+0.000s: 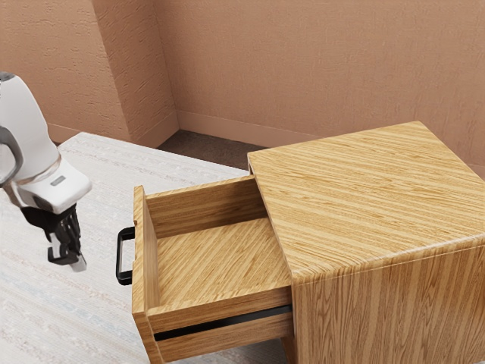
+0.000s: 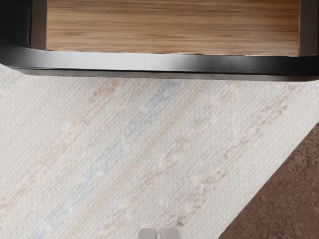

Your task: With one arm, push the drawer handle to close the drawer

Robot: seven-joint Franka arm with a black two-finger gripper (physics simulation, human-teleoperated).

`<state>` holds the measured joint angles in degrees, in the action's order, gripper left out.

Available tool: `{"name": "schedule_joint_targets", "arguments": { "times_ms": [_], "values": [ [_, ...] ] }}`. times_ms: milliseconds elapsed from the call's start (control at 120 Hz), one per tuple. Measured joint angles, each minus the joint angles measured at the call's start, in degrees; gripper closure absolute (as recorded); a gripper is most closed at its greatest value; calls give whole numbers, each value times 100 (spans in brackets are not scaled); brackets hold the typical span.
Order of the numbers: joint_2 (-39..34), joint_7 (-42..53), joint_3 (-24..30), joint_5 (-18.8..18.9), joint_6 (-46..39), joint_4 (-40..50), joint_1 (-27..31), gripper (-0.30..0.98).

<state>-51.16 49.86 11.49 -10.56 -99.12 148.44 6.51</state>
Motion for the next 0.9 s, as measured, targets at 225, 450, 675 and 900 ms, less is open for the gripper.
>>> {"name": "schedule_joint_targets", "arguments": {
  "times_ms": [225,450,675,900],
  "values": [
    [70,-109,495,-389,-42,-116,481,78],
    [171,-116,1021,-775,-56,-282,996,79],
    [294,-86,1355,-1033,-65,-419,1192,79],
    [343,-29,1725,-1282,-70,-524,1531,79]
  ]
}}
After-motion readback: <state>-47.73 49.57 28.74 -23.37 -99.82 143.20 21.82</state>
